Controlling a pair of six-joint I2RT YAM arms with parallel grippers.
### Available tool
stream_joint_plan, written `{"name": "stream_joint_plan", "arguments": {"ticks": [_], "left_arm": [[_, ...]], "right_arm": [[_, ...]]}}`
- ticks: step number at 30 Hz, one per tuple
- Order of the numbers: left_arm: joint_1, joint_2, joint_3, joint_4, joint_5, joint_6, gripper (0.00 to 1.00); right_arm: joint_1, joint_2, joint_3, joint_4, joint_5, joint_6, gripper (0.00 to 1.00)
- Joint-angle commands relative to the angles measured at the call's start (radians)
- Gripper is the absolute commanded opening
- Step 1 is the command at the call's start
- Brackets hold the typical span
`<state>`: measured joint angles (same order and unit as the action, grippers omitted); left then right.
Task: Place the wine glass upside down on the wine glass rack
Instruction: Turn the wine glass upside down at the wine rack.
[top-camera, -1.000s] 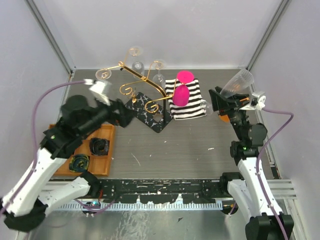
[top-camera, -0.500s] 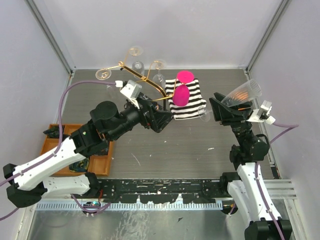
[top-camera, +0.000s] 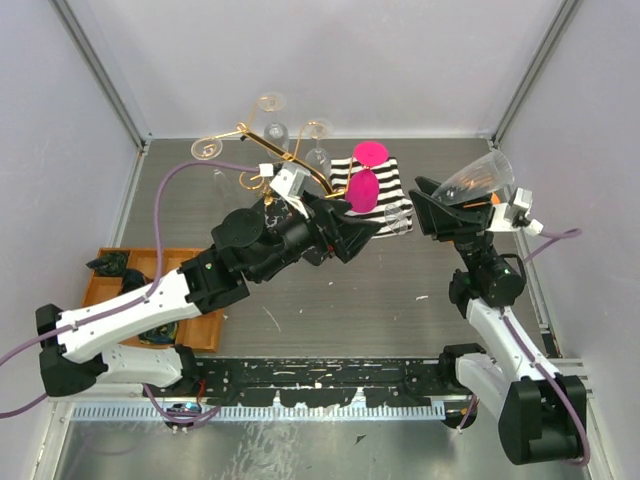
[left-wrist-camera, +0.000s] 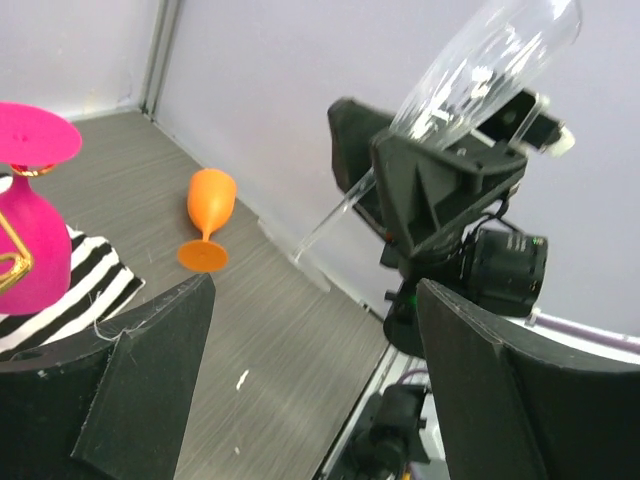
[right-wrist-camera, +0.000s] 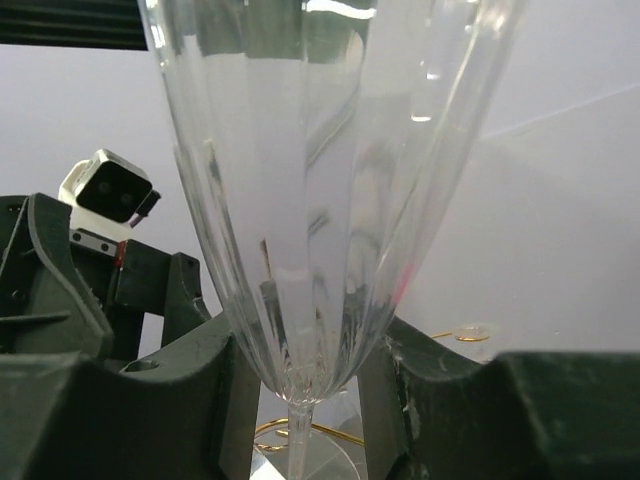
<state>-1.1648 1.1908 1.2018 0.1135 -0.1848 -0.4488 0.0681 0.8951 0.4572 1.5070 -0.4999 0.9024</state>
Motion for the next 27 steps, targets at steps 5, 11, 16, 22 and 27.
{"name": "stream_joint_plan", "arguments": {"ticks": [5, 11, 16, 22, 27], "left_arm": [[-0.014, 0.048, 0.014, 0.148, -0.121, -0.078, 0.83], [-0.03, 0.052, 0.003, 0.121, -0.211, -0.128, 0.78], [-0.032, 0.059, 0.01, 0.121, -0.217, -0.149, 0.77], [-0.033, 0.069, 0.018, 0.095, -0.247, -0.177, 0.73], [-0.033, 0.07, 0.014, 0.092, -0.261, -0.213, 0.67]], "right_arm": [[0.144, 0.016, 0.075, 0.154, -0.031, -0.217, 0.01], [0.201, 0.028, 0.078, 0.164, -0.001, -0.359, 0.01], [0.23, 0.062, 0.107, 0.188, -0.018, -0.438, 0.01], [0.26, 0.075, 0.145, 0.189, -0.047, -0.495, 0.01], [0.27, 0.064, 0.152, 0.189, -0.05, -0.513, 0.01]]}}
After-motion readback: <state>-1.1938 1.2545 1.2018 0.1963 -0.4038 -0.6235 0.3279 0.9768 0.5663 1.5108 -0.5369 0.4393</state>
